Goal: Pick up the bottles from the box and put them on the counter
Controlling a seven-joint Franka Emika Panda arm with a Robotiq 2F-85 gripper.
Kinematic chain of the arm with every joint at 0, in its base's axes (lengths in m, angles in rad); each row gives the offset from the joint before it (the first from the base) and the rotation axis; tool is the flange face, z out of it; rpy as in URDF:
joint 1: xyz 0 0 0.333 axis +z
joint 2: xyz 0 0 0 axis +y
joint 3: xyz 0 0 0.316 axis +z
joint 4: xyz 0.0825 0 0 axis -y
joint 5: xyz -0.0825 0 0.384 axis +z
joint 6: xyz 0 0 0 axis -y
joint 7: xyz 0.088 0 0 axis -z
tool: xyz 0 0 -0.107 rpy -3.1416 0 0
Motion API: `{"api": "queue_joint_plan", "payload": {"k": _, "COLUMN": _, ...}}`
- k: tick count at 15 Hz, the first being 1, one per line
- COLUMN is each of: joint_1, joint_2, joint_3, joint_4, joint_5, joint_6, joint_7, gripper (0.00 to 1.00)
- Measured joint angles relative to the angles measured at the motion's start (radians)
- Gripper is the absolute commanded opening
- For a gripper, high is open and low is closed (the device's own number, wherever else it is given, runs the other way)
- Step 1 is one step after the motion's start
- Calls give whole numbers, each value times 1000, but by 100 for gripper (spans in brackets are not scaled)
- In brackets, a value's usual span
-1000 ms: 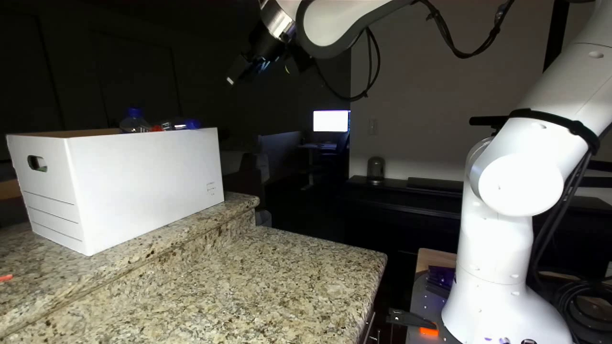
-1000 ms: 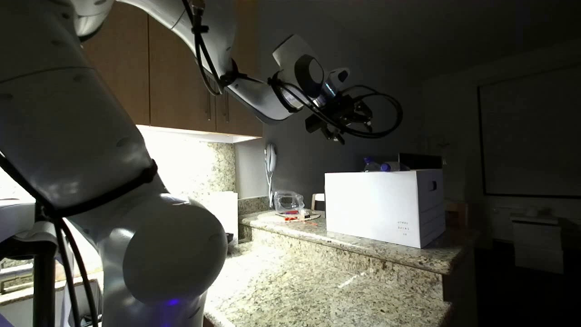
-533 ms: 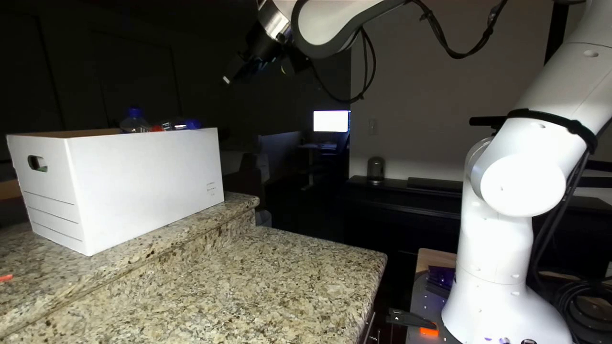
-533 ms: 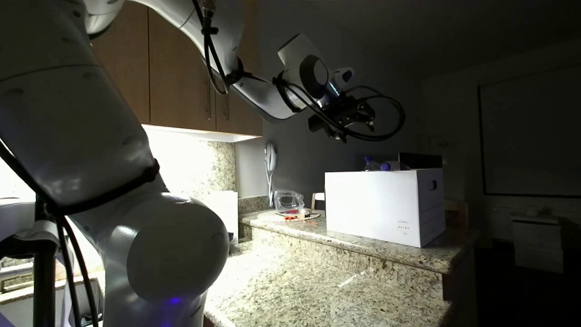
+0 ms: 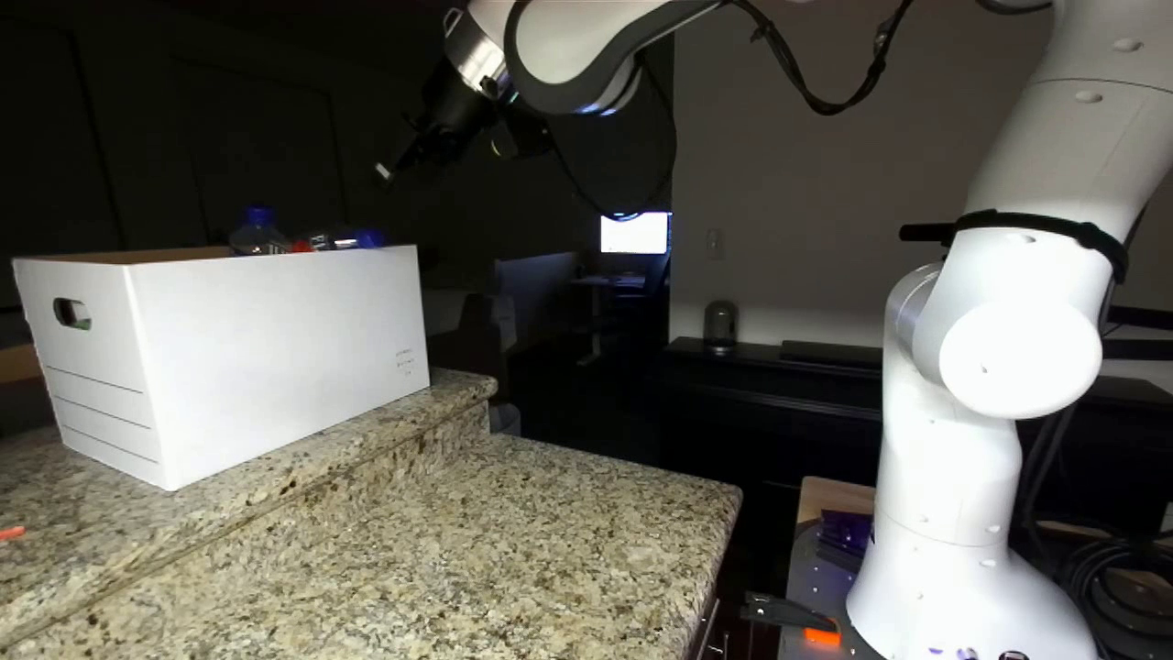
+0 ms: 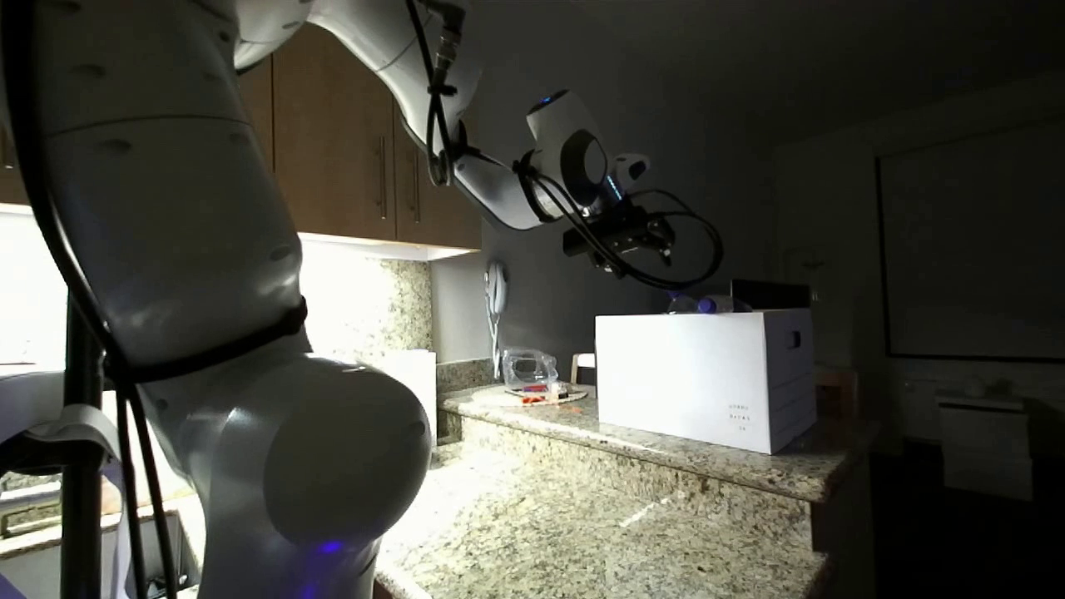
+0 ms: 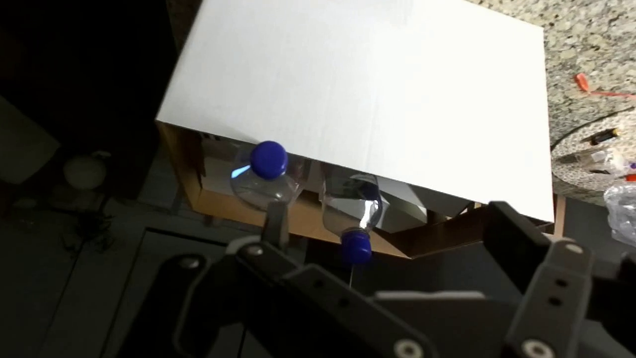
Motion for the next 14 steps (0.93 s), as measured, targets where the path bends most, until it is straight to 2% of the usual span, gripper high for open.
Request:
{"api": "queue_joint_plan", "payload": {"k": 3, "joint_1": 1, "joint_2": 93, "joint_3": 9, "joint_4": 96, "joint_5": 1, "joint_6": -32, "joint_7": 1, "gripper": 100}}
{"api": "queue_joint_plan", "payload": {"k": 8, "joint_1": -44, "joint_2": 209, "joint_3": 2, "joint_4": 265, "joint_5": -1, "joint_6": -170, "joint_7": 14, "gripper": 100}}
{"api": "queue_joint_plan", "payload": {"k": 11, "joint_1": -54, "joint_2": 248, "joint_3": -10, "joint_4": 324, "joint_5": 0, "joint_6": -233, "joint_7": 22, "gripper": 100}}
{"api": "queue_joint_plan", "payload": {"k": 14, "joint_1": -54, "joint_2": 279, "joint_3": -14, "joint_4": 353, "joint_5": 8, "joint_6": -244, "joint_7": 23, "gripper": 100}}
